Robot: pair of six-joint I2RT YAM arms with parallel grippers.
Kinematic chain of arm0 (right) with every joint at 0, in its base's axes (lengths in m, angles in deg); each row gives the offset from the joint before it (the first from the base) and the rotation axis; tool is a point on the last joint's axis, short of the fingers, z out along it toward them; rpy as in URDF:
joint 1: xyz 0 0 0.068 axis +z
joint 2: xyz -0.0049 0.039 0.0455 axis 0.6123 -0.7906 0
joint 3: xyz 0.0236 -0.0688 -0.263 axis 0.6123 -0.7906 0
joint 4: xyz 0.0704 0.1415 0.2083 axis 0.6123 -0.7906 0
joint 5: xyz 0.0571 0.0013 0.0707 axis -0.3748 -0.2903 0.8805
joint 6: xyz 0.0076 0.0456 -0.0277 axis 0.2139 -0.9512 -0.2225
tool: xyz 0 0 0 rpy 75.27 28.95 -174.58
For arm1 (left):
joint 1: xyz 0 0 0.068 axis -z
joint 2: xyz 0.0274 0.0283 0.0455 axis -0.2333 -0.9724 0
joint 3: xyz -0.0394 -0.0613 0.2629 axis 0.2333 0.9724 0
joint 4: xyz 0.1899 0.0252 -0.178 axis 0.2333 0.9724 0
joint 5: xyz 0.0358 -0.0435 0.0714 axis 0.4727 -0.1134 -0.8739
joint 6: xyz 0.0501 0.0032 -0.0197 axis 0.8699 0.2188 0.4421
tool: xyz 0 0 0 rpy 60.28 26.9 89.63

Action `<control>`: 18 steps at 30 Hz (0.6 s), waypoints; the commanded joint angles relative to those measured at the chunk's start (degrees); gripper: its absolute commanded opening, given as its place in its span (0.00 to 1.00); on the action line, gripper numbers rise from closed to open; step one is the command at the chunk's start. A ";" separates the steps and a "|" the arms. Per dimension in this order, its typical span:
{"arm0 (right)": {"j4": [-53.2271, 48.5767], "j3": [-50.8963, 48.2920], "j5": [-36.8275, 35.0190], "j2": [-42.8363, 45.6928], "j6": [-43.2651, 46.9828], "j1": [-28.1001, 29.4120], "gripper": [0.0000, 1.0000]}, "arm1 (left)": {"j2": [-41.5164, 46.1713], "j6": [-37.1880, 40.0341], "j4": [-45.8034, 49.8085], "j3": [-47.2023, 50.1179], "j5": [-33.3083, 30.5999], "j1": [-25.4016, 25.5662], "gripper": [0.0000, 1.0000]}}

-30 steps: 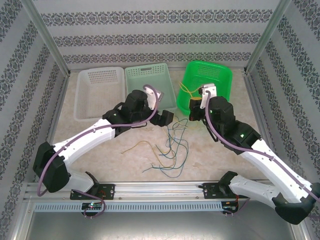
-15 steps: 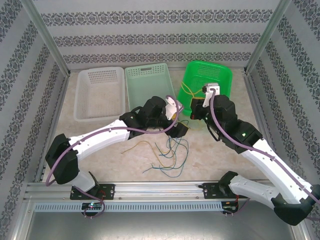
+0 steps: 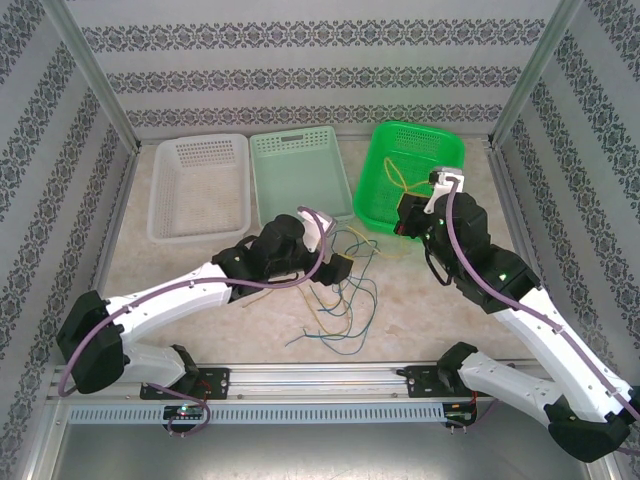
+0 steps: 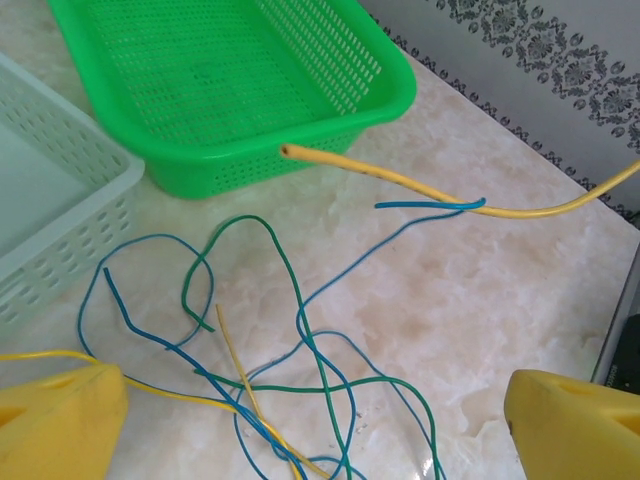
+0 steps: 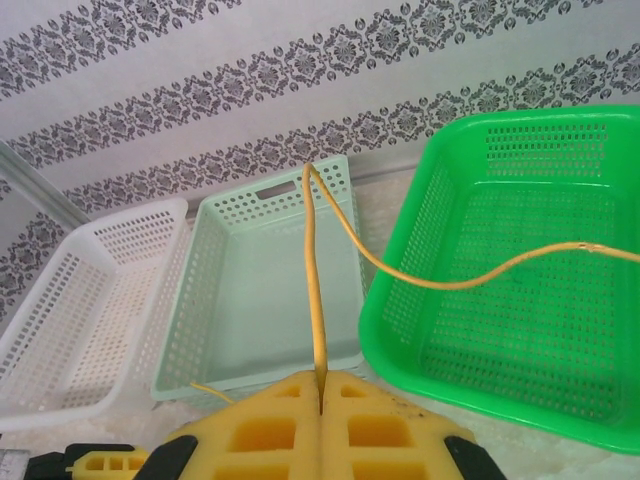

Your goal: Untangle the cables

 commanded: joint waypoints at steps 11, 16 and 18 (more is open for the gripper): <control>4.07 1.21 -0.35 3.49 -3.98 -0.24 0.00 | -12.88 -4.70 -1.19 -4.93 5.96 0.69 0.92; 5.43 0.53 0.18 4.02 -5.01 -0.33 0.00 | -15.60 -4.54 -2.32 -7.02 8.79 0.69 0.78; 5.61 0.59 -0.37 4.28 -4.82 -0.33 0.00 | -16.85 -4.70 -1.52 -7.75 8.58 0.70 0.45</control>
